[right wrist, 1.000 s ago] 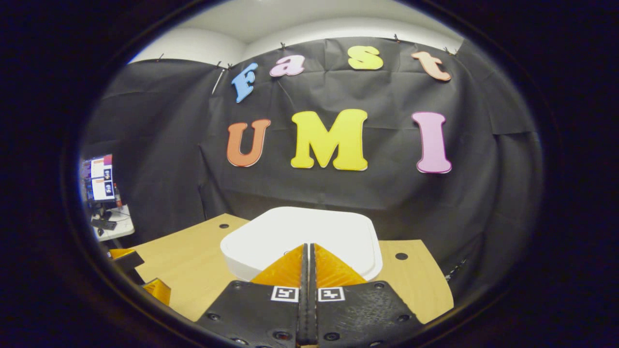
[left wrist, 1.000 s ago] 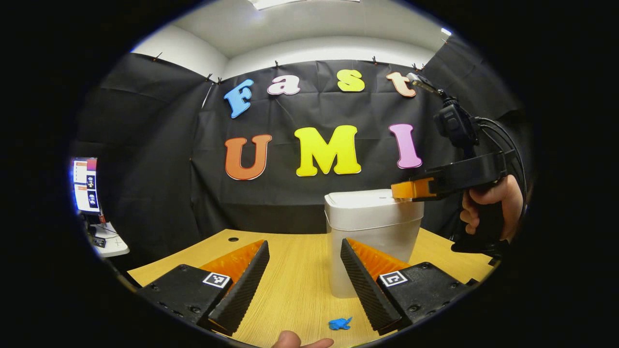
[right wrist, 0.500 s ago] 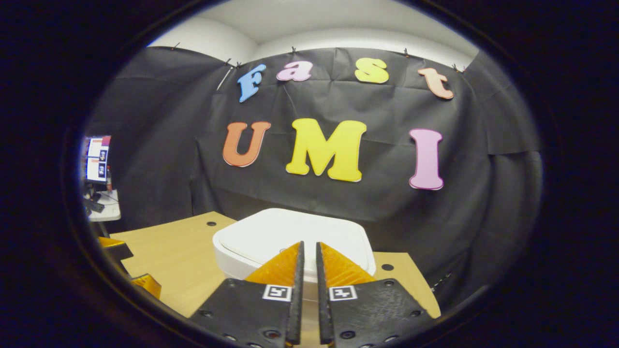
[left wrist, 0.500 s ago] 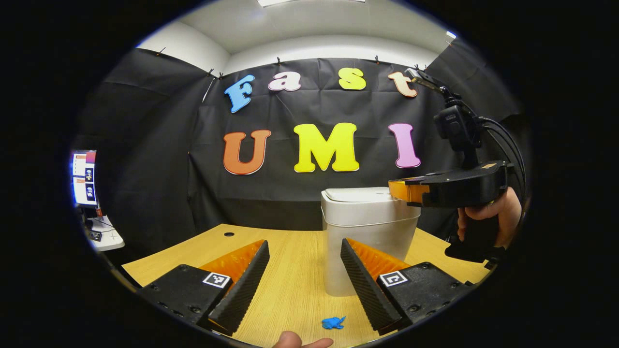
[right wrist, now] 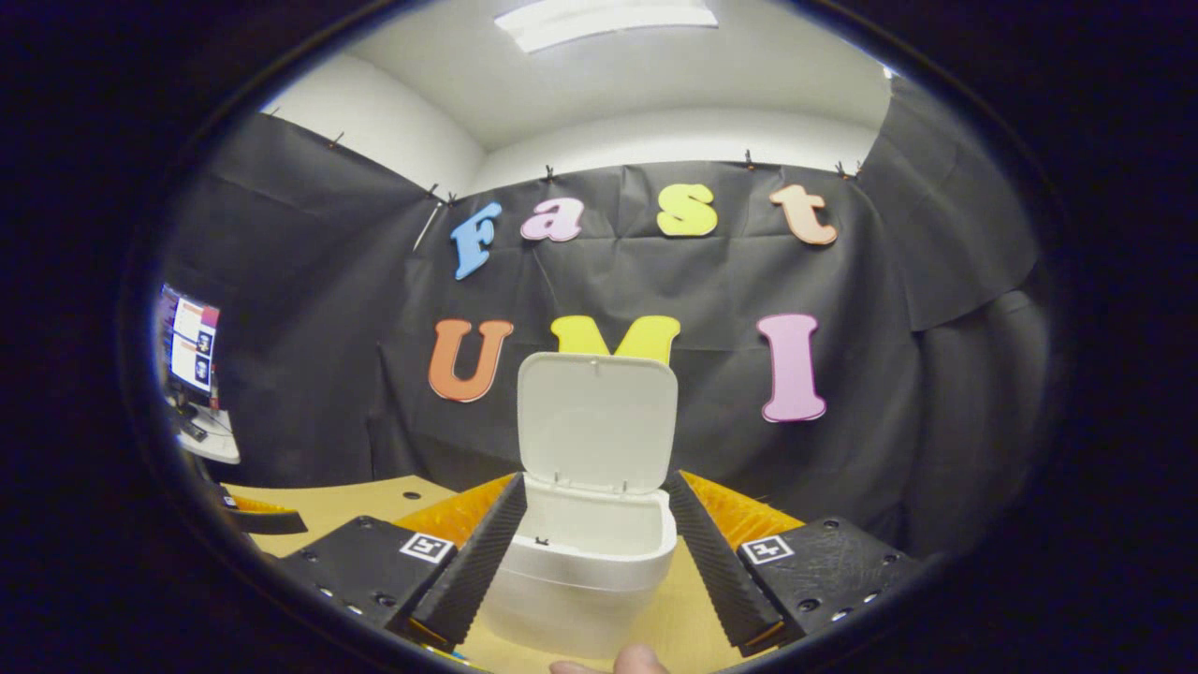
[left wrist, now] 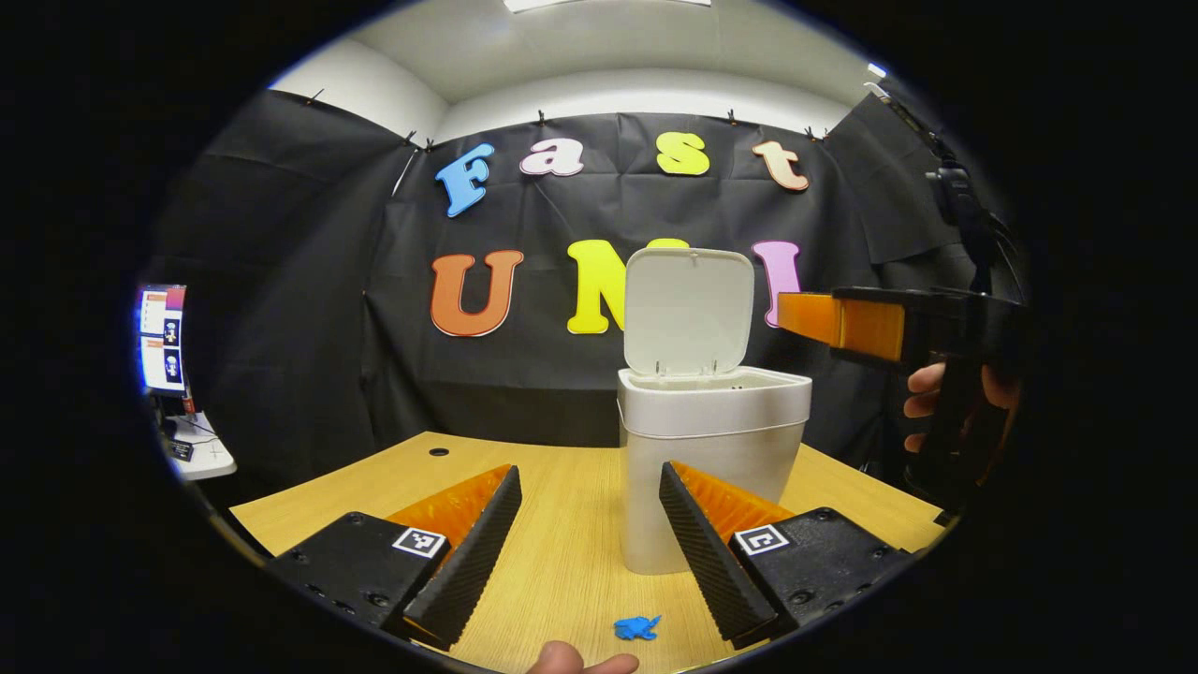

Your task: Press the lid of the desktop garbage bin to open it, pick up the crumpled paper on the desktop and throw it into the bin, then pick up the pop can on the desktop and drop it into the bin, and finally close the garbage bin lid.

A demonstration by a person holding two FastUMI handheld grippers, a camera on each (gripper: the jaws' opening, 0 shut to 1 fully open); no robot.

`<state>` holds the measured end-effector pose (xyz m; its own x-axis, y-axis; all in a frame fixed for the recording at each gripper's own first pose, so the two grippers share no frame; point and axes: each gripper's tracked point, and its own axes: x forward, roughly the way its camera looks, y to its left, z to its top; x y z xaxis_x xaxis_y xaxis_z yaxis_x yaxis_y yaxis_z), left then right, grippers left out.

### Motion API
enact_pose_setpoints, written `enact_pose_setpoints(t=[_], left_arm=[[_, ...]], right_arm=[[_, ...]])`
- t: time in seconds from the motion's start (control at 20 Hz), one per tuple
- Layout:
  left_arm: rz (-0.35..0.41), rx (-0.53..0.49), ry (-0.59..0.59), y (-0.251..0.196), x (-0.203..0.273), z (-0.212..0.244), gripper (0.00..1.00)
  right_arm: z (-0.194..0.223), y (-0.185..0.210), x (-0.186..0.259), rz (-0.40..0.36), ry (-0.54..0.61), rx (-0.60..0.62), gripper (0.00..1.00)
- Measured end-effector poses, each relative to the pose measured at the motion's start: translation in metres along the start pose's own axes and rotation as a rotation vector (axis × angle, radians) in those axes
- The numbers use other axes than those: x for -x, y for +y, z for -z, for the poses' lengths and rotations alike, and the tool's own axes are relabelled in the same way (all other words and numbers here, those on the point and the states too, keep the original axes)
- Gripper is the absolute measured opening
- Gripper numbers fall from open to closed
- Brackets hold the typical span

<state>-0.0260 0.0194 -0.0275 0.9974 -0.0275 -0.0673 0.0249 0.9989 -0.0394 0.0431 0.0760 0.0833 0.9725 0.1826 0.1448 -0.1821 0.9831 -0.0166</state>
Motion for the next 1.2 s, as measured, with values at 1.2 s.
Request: enact_pose_setpoints(t=[1.2], left_arm=[[0.114, -0.029, 0.424, -0.047, 0.023, 0.186, 0.97]], right_arm=[[0.125, -0.076, 0.103, 0.060, 0.116, -0.118, 0.95]])
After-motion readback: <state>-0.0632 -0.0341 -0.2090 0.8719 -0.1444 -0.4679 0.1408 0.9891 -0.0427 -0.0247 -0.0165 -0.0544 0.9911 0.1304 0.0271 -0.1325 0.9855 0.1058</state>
